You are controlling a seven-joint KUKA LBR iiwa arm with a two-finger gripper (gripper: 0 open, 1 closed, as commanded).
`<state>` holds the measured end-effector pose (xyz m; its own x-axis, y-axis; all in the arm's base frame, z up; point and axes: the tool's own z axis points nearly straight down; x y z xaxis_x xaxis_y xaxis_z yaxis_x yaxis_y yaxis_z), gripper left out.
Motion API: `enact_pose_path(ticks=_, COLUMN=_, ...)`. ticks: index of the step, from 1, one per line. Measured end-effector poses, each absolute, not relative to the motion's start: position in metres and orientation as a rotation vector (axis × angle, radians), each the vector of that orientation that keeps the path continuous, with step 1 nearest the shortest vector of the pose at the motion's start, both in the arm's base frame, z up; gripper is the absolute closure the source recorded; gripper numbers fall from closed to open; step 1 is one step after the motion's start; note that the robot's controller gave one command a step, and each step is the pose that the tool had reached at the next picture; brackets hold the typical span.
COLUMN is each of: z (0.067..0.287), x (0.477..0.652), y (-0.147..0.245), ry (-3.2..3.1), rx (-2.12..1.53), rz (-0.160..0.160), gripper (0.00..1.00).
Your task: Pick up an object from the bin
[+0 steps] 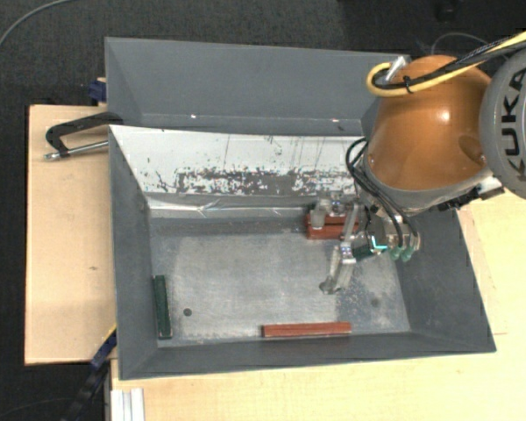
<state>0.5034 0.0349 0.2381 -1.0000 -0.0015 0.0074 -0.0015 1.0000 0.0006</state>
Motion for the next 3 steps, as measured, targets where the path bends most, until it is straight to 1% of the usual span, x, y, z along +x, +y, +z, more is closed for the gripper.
enact_pose_path(ticks=1, z=0.173, x=0.54, y=-0.055, ry=-3.133, rx=-0.18, rz=0.003, gripper=0.0)
enact_pose_path(ticks=2, z=0.08, x=0.557, y=-0.086, ry=-3.117, rx=-0.353, rz=-0.001, gripper=0.0)
enact_pose_path(ticks=3, z=0.084, x=0.558, y=-0.086, ry=-3.123, rx=-0.351, rz=-0.002, gripper=1.0)
